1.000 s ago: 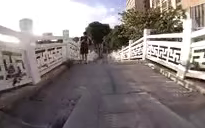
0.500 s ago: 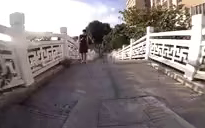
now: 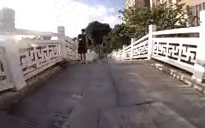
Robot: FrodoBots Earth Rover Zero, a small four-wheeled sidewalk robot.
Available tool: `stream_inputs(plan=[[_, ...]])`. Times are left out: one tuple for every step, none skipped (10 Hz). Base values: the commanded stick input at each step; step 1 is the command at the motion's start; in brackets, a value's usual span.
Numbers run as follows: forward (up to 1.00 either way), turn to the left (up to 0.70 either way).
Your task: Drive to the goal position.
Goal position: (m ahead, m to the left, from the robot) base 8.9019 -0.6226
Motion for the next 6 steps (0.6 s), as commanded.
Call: stream_inputs(plan=[[0.45, 0.0], [0.45, 0.0], [0.45, 0.0], [0.45, 0.0], [0.45, 0.0], [0.45, 0.0]])
